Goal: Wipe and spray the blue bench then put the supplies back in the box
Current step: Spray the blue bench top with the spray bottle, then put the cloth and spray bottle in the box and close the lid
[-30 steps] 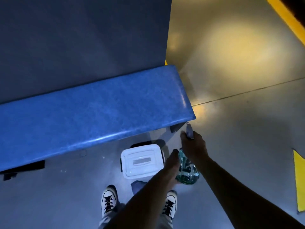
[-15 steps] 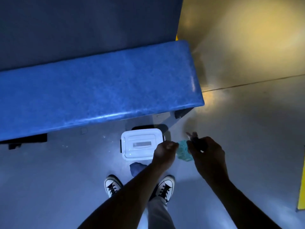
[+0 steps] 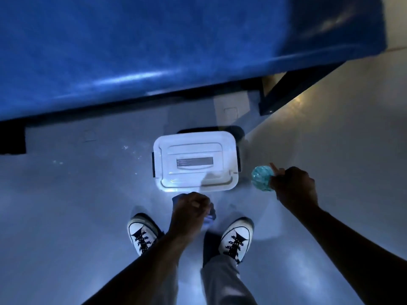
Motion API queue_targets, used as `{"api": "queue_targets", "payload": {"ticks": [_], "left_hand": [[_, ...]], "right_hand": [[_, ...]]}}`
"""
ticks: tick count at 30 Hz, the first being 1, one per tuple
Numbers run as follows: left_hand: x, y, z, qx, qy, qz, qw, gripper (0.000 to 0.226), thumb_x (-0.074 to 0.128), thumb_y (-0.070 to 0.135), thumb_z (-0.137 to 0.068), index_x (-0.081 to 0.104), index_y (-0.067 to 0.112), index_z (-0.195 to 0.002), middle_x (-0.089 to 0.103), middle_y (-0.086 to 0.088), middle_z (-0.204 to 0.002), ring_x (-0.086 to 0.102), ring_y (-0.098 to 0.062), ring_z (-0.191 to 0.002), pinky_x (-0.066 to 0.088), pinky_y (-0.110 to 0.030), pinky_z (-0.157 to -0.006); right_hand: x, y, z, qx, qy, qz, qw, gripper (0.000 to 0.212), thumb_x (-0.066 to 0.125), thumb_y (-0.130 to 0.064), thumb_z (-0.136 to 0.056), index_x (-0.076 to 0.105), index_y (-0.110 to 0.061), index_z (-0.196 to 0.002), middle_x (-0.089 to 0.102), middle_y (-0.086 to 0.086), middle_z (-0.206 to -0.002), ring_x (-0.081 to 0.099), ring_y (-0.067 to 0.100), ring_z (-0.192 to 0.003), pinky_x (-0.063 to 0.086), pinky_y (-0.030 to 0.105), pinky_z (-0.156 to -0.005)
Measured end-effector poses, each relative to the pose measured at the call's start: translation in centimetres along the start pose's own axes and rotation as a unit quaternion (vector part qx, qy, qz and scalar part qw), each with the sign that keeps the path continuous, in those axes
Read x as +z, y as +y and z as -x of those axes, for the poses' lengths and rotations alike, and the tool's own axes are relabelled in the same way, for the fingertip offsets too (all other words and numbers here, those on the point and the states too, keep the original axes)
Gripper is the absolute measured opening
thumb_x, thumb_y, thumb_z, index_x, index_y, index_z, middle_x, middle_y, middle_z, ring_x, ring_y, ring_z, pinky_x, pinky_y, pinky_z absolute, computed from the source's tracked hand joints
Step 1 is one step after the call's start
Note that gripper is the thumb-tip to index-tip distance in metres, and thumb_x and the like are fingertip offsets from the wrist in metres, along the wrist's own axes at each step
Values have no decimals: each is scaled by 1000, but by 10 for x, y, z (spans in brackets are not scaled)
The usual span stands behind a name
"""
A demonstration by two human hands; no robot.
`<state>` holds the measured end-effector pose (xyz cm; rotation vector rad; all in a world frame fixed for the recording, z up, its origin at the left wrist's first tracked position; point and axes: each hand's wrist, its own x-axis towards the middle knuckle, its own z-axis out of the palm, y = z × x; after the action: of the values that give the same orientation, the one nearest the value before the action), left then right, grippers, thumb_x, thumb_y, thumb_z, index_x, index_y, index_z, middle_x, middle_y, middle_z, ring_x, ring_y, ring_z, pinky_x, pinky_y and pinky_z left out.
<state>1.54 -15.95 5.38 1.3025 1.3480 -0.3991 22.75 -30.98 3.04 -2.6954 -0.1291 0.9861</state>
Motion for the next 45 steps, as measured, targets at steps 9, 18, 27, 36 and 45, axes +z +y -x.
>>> {"api": "queue_targets", "payload": {"ticks": [9,18,27,36,45], "left_hand": [[8,-54,-56,57,47,-46,996,16,65,5,-94,70,7,-79,69,12,-51,67,1,-48,61,-29,-52],[-54,-37,-66,38,172,-94,980,13,67,20,-92,71,24,-81,76,0,-80,70,-20,-77,46,-22,-67],[-90,-26,-146,27,245,-105,964,40,55,42,-79,69,11,-100,70,-12,-98,65,-36,-105,57,-46,-88],[-84,-32,-154,23,246,-76,966,37,51,34,-79,67,12,-102,69,-9,-102,64,-32,-101,58,-41,-89],[-98,-58,-79,65,195,-130,970,21,58,24,-92,64,19,-111,57,-4,-107,55,-23,-102,47,-33,-92]], "right_hand": [[75,27,-48,30,3,5,1000,25,69,-29,-88,65,-6,-94,68,17,-86,63,37,-82,41,31,-65],[53,-25,-5,-119,88,-45,988,30,68,-27,-94,64,-8,-117,61,16,-119,61,32,-102,43,30,-84],[114,-80,-26,-74,-21,-55,996,39,64,-36,-95,57,-11,-124,54,11,-119,54,31,-111,31,28,-84],[135,-84,-26,-5,16,-98,995,39,64,-29,-94,56,-9,-127,52,14,-126,46,21,-101,36,31,-85],[115,-43,68,-13,23,-134,991,43,61,-37,-95,56,-21,-134,61,7,-128,60,23,-114,50,28,-84]]}}
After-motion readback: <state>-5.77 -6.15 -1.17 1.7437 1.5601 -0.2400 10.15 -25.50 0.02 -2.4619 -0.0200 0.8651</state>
